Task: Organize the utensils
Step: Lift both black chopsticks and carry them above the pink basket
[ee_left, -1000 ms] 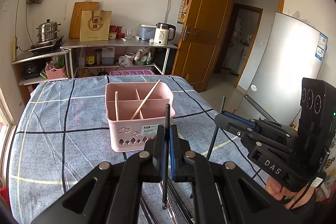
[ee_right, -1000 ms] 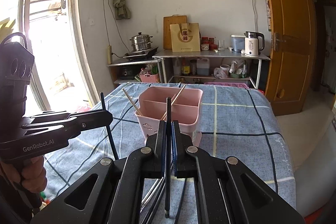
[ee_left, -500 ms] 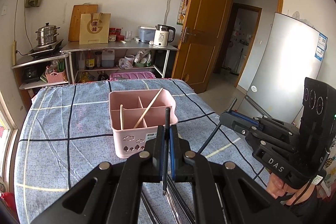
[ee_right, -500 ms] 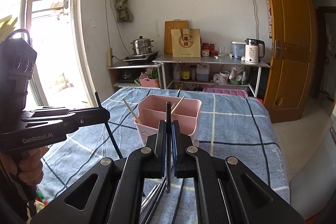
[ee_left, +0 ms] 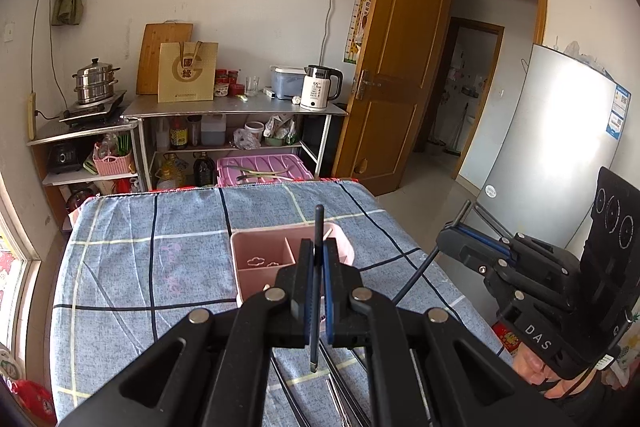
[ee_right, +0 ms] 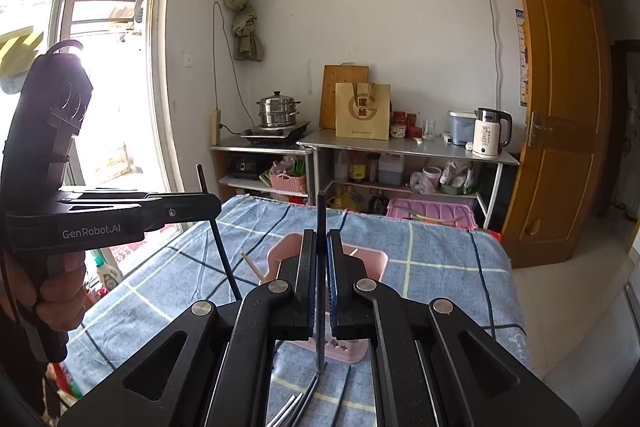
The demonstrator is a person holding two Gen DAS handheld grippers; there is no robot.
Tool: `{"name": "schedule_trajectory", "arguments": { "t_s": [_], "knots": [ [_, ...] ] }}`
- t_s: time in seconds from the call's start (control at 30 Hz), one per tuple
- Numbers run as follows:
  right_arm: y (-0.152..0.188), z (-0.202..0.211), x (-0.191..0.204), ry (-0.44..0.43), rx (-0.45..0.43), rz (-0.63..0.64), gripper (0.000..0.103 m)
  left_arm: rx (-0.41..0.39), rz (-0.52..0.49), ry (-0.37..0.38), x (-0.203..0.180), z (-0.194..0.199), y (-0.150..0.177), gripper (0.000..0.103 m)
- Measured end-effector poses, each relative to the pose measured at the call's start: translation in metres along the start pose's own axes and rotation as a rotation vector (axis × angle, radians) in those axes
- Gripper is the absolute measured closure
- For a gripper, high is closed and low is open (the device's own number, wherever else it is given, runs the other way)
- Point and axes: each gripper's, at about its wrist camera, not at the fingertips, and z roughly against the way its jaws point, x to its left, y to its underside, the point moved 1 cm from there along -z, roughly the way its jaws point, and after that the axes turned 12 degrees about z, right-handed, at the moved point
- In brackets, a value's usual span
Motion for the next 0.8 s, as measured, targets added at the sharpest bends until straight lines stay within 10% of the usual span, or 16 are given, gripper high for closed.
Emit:
{"name": "schedule_trajectory", "arguments": {
  "t_s": [0.8],
  "knots": [
    [-0.055, -0.042, -0.006, -0.008, -0.104, -0.029, 0.098, -0.104, 0.000, -0.051, 0.015, -0.015, -0.075, 0.098]
  ]
}}
